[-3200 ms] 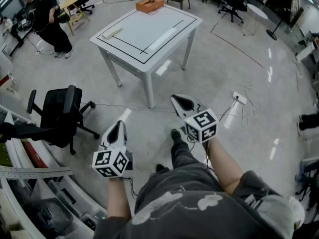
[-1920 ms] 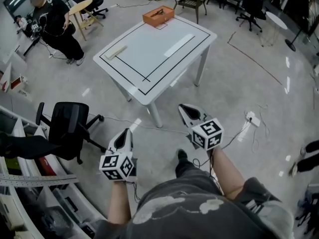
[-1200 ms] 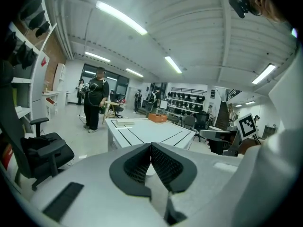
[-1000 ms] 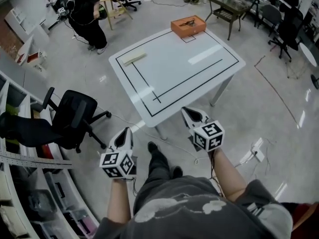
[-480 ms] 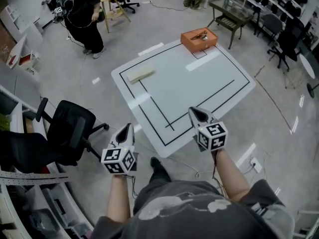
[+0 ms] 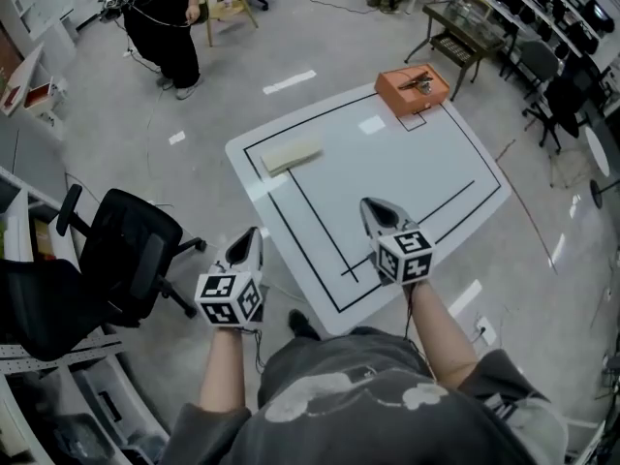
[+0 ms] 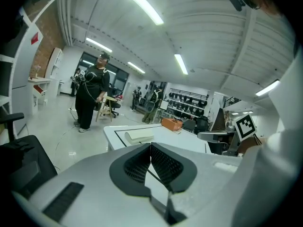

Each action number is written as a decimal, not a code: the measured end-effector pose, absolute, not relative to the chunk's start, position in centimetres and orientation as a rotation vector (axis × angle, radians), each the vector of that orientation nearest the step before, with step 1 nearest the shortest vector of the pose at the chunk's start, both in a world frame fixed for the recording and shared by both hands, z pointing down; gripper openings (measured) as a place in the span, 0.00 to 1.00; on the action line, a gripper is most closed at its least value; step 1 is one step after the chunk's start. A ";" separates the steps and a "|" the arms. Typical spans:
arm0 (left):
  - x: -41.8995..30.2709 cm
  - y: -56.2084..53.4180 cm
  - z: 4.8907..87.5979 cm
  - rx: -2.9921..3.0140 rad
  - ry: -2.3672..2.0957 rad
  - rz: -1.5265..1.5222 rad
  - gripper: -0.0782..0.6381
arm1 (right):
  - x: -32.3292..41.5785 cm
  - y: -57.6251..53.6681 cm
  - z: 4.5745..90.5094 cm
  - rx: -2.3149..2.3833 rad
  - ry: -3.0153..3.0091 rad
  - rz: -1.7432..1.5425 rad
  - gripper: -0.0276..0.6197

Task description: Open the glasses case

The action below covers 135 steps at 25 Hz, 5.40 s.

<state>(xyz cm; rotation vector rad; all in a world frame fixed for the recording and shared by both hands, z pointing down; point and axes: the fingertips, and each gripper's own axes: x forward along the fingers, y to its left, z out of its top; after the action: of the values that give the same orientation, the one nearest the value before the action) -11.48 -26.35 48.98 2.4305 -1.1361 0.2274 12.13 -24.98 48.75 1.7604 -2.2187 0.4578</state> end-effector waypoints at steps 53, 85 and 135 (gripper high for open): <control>-3.9 -42.7 60.5 1.997 -1.516 0.640 0.12 | 10.0 -46.1 59.1 0.586 -2.430 0.122 0.42; -4.0 -43.1 60.8 1.998 -1.500 0.654 0.11 | 8.2 -48.9 58.3 0.502 -2.432 0.142 0.39; -4.9 -30.4 50.6 2.489 -1.000 0.496 0.11 | 7.9 -29.4 46.3 1.540 -2.243 0.334 0.04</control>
<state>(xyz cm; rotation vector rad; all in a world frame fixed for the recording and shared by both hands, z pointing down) -4.94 -30.43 50.55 2.4888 -0.9996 0.4957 7.91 -29.44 46.25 1.5403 -2.2431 0.3345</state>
